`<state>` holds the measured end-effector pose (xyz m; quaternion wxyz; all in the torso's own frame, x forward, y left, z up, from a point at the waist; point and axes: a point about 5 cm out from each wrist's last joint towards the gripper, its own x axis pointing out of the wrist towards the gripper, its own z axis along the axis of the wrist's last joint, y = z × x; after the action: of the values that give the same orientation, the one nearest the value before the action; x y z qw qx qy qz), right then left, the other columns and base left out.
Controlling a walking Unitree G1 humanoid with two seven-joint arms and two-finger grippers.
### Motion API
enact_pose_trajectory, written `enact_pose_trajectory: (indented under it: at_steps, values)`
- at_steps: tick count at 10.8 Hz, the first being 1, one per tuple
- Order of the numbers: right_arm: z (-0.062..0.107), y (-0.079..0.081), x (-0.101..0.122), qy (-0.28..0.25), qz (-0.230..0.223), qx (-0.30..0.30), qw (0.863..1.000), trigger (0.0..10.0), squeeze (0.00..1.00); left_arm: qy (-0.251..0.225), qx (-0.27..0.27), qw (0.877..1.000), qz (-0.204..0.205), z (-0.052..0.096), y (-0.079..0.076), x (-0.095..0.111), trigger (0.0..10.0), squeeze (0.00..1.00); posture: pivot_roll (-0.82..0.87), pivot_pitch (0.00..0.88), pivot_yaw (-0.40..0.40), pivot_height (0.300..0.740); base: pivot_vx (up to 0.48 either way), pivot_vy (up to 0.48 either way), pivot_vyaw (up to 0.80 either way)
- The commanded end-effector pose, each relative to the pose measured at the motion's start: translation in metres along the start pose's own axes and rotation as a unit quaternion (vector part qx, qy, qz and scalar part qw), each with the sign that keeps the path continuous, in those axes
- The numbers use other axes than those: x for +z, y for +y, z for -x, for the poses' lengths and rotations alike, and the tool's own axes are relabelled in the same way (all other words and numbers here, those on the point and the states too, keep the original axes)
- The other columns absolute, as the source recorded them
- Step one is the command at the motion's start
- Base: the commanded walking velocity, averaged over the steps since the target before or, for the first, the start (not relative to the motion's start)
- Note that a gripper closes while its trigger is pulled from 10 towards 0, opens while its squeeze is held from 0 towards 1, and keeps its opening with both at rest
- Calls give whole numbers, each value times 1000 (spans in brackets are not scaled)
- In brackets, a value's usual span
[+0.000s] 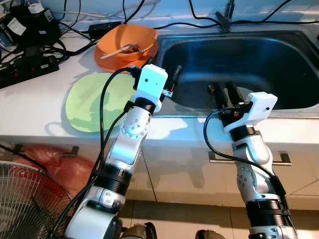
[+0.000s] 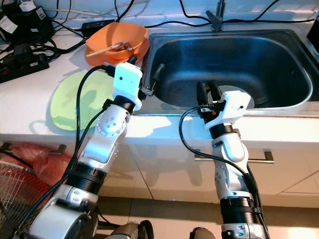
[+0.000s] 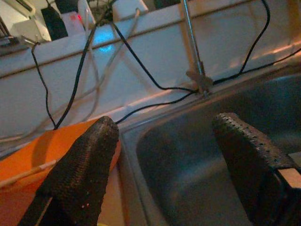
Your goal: Kitchen organization
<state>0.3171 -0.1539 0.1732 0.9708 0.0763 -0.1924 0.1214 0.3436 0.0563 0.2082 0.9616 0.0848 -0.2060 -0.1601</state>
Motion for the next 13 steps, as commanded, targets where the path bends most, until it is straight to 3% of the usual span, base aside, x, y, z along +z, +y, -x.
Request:
enact_pose_trajectory:
  at_steps: [1,3,7,13]
  values:
    - [0,2,-11,26,-6,2,1000,10000,0,13,-1,1000,17,9,-7,-11,10000,0,8,126,90,740,0,0,0]
    - [-1,3,-11,24,-5,2,1000,10000,0,38,19,998,56,14,-8,-31,10000,0,3,121,93,740,0,0,0]
    - [-1,2,-10,19,-5,0,1000,10000,0,19,33,998,53,13,-2,-28,10000,0,-6,115,96,740,0,0,0]
    - [-2,1,-11,19,-5,-2,1000,10000,0,37,38,997,60,22,-5,-41,10000,0,-1,121,91,740,0,0,0]
